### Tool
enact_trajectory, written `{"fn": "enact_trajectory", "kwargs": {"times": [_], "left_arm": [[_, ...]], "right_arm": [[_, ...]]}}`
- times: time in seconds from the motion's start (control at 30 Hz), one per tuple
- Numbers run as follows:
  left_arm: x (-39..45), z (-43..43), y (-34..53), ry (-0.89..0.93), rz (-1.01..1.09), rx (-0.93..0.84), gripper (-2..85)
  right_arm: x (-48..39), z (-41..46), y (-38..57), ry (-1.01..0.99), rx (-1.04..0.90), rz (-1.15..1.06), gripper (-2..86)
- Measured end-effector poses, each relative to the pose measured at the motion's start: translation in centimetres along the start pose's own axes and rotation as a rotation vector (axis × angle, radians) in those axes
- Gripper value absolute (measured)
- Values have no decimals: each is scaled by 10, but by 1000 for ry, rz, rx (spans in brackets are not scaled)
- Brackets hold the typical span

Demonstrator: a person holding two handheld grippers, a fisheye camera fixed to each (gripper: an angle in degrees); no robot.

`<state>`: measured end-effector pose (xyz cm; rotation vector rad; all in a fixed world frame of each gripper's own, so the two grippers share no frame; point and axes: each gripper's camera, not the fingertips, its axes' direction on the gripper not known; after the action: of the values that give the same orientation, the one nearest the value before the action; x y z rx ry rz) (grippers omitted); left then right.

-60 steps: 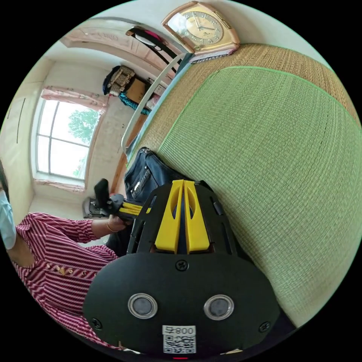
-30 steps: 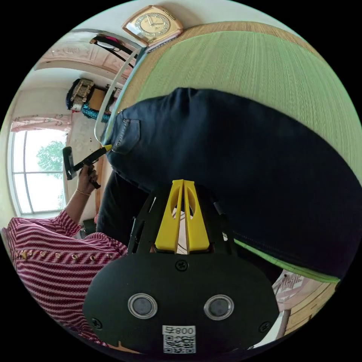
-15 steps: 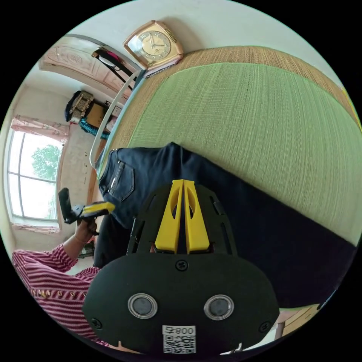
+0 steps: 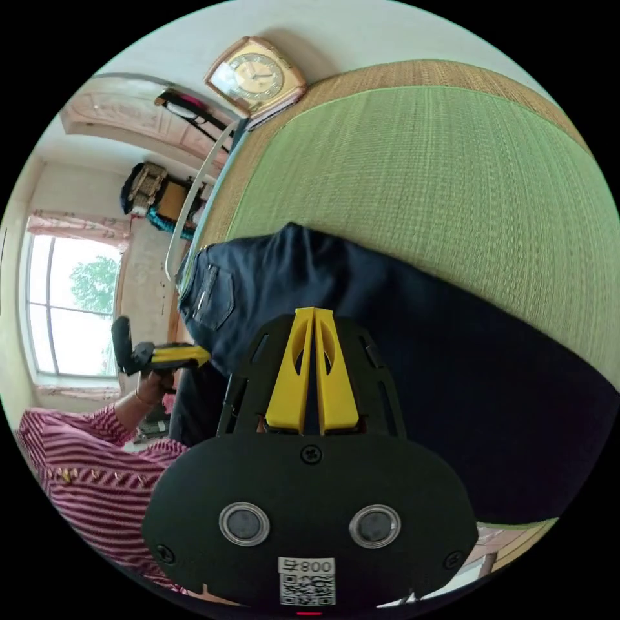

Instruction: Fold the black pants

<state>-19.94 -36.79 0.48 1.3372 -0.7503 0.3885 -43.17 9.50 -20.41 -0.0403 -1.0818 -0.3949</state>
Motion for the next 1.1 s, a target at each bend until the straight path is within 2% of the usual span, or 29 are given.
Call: {"fn": "enact_trajectory", "kwargs": {"times": [0.2, 0.33, 0.43, 0.53, 0.67, 0.83, 0.97, 1.1], "left_arm": [[42, 8, 2, -16, 55, -84, 22], [79, -6, 8, -54, 139, -19, 63], [111, -7, 8, -155, 224, -50, 82], [137, 3, 8, -323, 292, -137, 65], [174, -8, 9, -351, 348, -145, 19], [209, -36, 19, -317, 332, -75, 4], [232, -40, 22, -292, 313, -117, 0], [260, -51, 24, -293, 325, -131, 0]], "right_arm": [[-35, 32, 80, 64, -187, -75, 10], [-64, 11, 102, 83, -83, -135, 38], [-92, 15, 110, 177, -108, -234, 63], [-115, 29, 116, 252, -155, -317, 71], [-129, 43, 122, 403, -174, -361, 44], [-131, 20, 138, 357, -140, -376, 8], [-117, 21, 159, 327, -176, -359, 3], [-112, -1, 173, 290, -99, -353, 1]]}}
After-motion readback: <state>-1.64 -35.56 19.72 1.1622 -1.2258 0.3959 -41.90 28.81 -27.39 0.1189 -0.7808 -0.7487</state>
